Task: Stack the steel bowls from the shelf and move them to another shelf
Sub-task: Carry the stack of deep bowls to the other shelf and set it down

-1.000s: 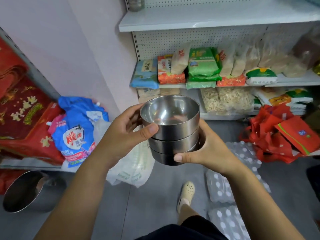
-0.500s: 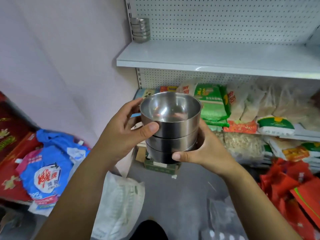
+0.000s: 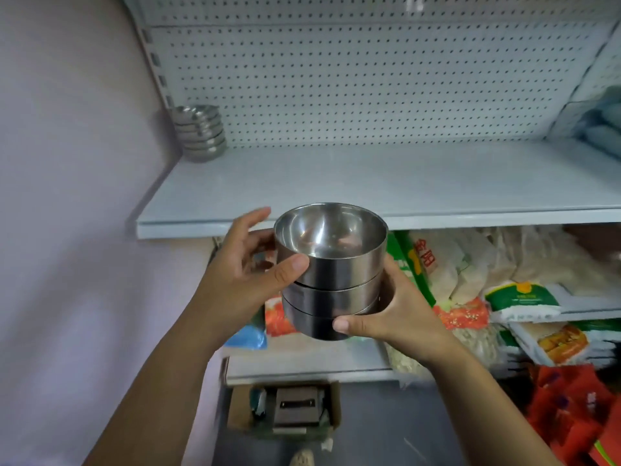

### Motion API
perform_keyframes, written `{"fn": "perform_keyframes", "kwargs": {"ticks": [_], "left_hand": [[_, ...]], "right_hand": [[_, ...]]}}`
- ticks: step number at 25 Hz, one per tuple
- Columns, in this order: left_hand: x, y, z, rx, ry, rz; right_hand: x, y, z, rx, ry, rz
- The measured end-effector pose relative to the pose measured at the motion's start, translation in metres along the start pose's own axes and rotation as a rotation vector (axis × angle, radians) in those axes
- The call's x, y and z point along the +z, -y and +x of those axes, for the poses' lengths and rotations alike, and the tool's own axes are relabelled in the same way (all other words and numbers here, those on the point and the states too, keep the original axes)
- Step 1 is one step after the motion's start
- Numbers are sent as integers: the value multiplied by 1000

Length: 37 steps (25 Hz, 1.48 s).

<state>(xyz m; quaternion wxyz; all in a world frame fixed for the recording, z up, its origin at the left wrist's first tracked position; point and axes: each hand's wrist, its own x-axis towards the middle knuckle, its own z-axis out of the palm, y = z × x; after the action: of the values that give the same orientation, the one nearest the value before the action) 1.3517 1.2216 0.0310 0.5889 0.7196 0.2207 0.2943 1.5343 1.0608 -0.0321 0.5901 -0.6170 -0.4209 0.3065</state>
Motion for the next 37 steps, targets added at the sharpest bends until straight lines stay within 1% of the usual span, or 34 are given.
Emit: {"fn": "perform_keyframes", "kwargs": {"ticks": [3,5,9,12,15,17,20,27,31,35,37], "left_hand": [[5,-5,82,54,95,43],[17,-8,130,91,195,74],[66,-6,206,135,400,72],[110,-1,250,180,475,67],[149,3,289,229,511,85],[175,7,317,251,499,121],[208,12,360,257,451,169],[264,37,453,216,282,273],[276,44,489,186,207,384],[280,46,514,137,190,496],[283,48,522,156,179,533]], "right_hand": [[-21,4,52,-27,-134,-6],[-41,2,73,-37,-237,-18],[-94,-6,94,-50,-410,-19],[-136,-16,104,-56,-508,-32],[-181,-29,124,-59,-543,-73],[-215,-37,143,-54,-555,-97],[-262,-44,181,-32,-511,-127],[-351,-72,282,-1,-355,-124],[-382,-95,335,-19,-329,-140],[-394,-116,370,-19,-327,-122],[-397,-124,381,-16,-339,-107]]}}
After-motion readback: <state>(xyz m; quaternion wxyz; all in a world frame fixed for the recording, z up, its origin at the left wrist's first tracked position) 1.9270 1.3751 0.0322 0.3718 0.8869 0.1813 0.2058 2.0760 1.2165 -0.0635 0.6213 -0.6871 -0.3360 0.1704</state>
